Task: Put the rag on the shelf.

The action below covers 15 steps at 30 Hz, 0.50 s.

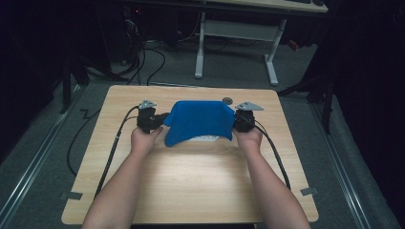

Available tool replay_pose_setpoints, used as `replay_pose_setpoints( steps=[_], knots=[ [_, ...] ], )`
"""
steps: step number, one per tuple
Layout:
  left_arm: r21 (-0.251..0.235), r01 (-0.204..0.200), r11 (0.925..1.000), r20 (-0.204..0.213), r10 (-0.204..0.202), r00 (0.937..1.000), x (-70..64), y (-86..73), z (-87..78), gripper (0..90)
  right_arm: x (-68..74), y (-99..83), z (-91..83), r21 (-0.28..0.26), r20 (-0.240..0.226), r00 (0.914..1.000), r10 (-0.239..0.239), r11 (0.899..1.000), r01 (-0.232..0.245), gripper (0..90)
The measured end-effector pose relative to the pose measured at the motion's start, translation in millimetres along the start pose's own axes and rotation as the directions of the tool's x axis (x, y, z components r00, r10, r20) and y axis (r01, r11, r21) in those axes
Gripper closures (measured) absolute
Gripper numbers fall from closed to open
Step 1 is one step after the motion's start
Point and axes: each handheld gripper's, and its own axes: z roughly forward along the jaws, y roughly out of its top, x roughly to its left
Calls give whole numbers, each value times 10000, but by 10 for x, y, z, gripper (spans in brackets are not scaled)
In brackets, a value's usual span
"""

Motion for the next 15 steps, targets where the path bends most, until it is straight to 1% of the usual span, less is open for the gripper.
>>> replay_pose_setpoints(
  steps=[3, 8, 10, 15],
  knots=[
    [94, 149, 9998, 23, -149, 9999, 19, -43, 25, 876, -16, -69, 10, 70, -38, 9999, 163, 9998, -163, 888],
    [208, 328, 9992, 140, -331, 9994, 22, -92, 77, 872, -13, -160, 24, 261, -33, 9998, 184, 9995, -183, 887],
    [242, 363, 9990, 167, -367, 9992, 14, -110, 102, 871, -10, -184, 25, 174, -35, 9999, 153, 9997, -152, 887],
    [320, 470, 9984, 271, -479, 9985, 11, -144, 139, 860, -14, -235, 23, 226, -8, 9995, 322, 9992, -321, 886]
  ],
)
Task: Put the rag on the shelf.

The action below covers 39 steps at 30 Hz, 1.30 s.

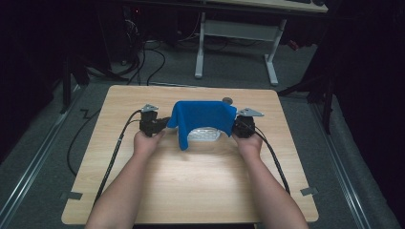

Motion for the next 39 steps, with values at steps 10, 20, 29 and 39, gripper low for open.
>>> replay_pose_setpoints(
  steps=[10, 20, 29, 39],
  knots=[
    [23, 42, 10000, 72, -42, 10000, -9, -24, 22, 851, 1, -8, -20, 2, 76, 10000, -52, 10000, 52, 884],
    [-553, 151, 9984, -648, -187, 9977, 20, -13, -115, 622, -20, -23, -53, 23, 163, 9999, -54, 10000, 54, 862],
    [-798, -79, 9968, -1211, -19, 9926, 50, 9, -290, 578, -32, 25, -102, -84, 337, 9994, -24, 10000, 27, 796],
    [-854, -113, 9963, -1440, -12, 9896, 99, -15, -404, 575, -110, 63, -175, -117, 657, 9978, -56, 9999, 64, 753]
  ],
)
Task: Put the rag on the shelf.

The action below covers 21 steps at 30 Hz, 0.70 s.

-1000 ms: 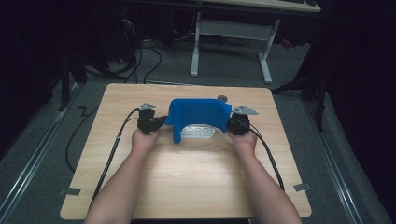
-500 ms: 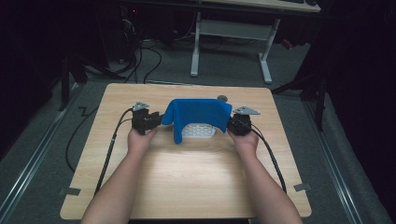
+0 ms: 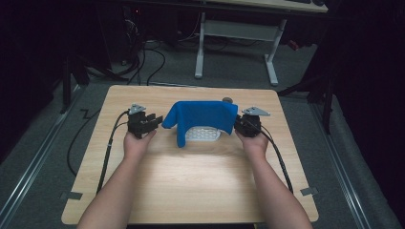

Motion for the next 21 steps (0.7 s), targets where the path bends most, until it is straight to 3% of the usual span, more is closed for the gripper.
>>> replay_pose_setpoints(
  steps=[21],
  knots=[
    [40, -59, 10000, -263, 60, 9996, 83, -87, -168, 552, -195, -51, -203, -54, 456, 9988, 183, 9998, -181, 700]
  ],
)
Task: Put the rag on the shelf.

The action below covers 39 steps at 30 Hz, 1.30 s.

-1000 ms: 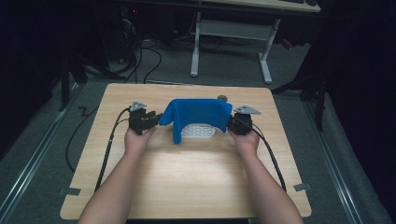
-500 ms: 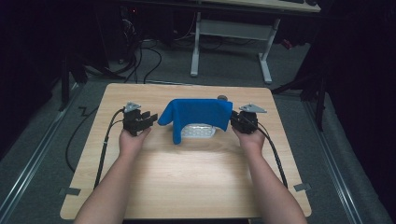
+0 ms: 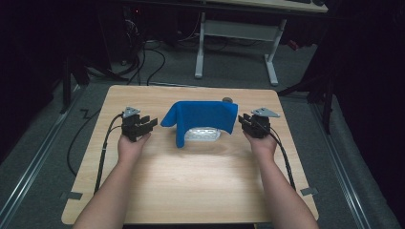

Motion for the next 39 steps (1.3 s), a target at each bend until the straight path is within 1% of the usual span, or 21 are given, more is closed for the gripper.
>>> replay_pose_setpoints(
  steps=[4, 7, 10, 13, 16, 17, 19, 20, 22, 25, 28, 30, 31, 32, 33, 34, 35, 36, 37, 38, 39],
  knots=[
    [-22, -118, 9999, -99, 118, 9999, -7, -19, -76, 541, -26, -58, -67, -128, 42, 9999, -110, 9999, 110, 682],
    [3, -184, 9998, -192, 184, 9996, -26, -37, -142, 527, -18, -103, -122, 17, 81, 9999, -82, 10000, 82, 624],
    [45, -308, 9995, -273, 309, 9991, -80, -83, -224, 503, 5, -155, -221, -251, 74, 9999, -93, 9996, 95, 594],
    [28, -325, 9995, -233, 326, 9992, -139, -167, -323, 488, 46, -178, -328, -116, -9, 9999, -157, 9998, 157, 546],
    [25, -455, 9990, -195, 455, 9988, -202, -276, -433, 475, 119, -240, -465, -539, 14, 9989, -473, 9974, 473, 532],
    [109, -449, 9989, -168, 451, 9988, -223, -312, -469, 473, 145, -265, -505, -561, 82, 9980, -631, 9964, 635, 523],
    [108, -465, 9989, -135, 466, 9988, -244, -351, -506, 467, 199, -301, -570, -164, 27, 9969, -782, 9968, 782, 494],
    [208, -528, 9984, -80, 530, 9986, -292, -428, -580, 467, 230, -327, -608, -119, -85, 9969, -776, 9969, 775, 486],
    [297, -585, 9978, 76, 583, 9983, -341, -506, -661, 465, 305, -400, -703, -456, -68, 9947, -1031, 9937, 1027, 477],
    [436, -634, 9970, 246, 623, 9978, -405, -593, -743, 460, 429, -498, -825, -437, 20, 9907, -1361, 9897, 1360, 444],
    [639, -621, 9960, 781, 570, 9953, -575, -770, -923, 456, 542, -602, -908, -168, -314, 9907, -1322, 9911, 1317, 436],
    [783, -898, 9929, 859, 830, 9928, -687, -871, -1006, 451, 621, -679, -956, -48, -446, 9880, -1480, 9890, 1480, 439],
    [783, -898, 9929, 859, 830, 9928, -687, -871, -1006, 449, 661, -719, -981, -7, -492, 9865, -1564, 9877, 1565, 440],
    [777, -1087, 9910, 903, 1016, 9907, -804, -1017, -1085, 447, 696, -760, -1013, 39, -492, 9861, -1589, 9872, 1593, 447],
    [777, -1087, 9910, 903, 1016, 9907, -804, -1017, -1085, 446, 696, -760, -1013, 39, -492, 9861, -1589, 9872, 1593, 447],
    [942, -1064, 9898, 1030, 967, 9900, -918, -1188, -1131, 450, 757, -863, -1065, 10, -777, 9852, -1529, 9882, 1535, 451],
    [1368, -947, 9861, 1330, 765, 9882, -971, -1217, -1125, 454, 788, -900, -1092, 186, -879, 9837, -1566, 9871, 1588, 452],
    [1508, -893, 9845, 1604, 647, 9849, -1031, -1239, -1127, 443, 818, -924, -1127, 314, -845, 9837, -1589, 9863, 1621, 454],
    [1508, -893, 9845, 1604, 647, 9849, -1031, -1239, -1127, 436, 818, -924, -1127, 314, -845, 9837, -1589, 9863, 1621, 454],
    [1512, -1152, 9818, 1665, 896, 9820, -1153, -1290, -1132, 438, 862, -982, -1209, 351, -872, 9866, -1381, 9893, 1416, 458],
    [1512, -1152, 9818, 1665, 896, 9820, -1153, -1290, -1132, 440, 862, -982, -1209, 351, -872, 9866, -1381, 9893, 1416, 458]
  ],
)
